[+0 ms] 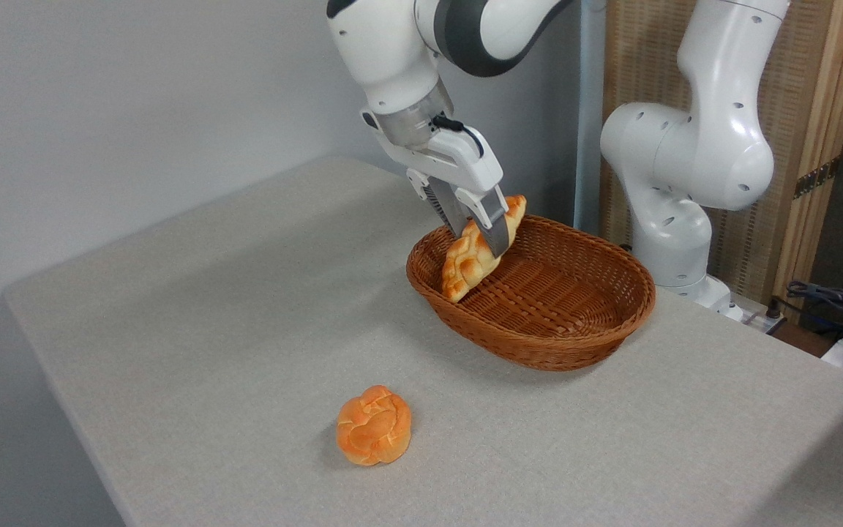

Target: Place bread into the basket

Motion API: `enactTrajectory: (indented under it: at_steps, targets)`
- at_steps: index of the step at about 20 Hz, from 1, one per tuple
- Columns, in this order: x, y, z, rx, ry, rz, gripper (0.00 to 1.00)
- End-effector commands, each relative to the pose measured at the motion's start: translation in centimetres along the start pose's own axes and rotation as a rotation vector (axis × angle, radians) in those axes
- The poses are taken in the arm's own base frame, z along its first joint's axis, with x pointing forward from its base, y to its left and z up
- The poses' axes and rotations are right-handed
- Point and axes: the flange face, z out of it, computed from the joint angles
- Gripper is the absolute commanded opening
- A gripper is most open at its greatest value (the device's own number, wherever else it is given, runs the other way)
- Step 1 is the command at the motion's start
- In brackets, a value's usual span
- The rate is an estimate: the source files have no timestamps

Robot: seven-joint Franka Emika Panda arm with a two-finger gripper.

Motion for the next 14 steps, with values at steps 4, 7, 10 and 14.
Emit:
enactTrajectory:
  at_steps: [4, 7, 10, 14]
  targets:
    - [-0.3, -0.2, -1.8, 0.005, 0.042, -0.006, 1.0]
    - [-0.3, -0.3, -1.8, 0.004, 0.039, -0.006, 1.0]
    - [-0.2, -0.3, -1.6, 0.001, 0.035, -0.004, 1.0]
    - [-0.5, -0.7, -5.2, 0.031, 0.105, -0.009, 1.0]
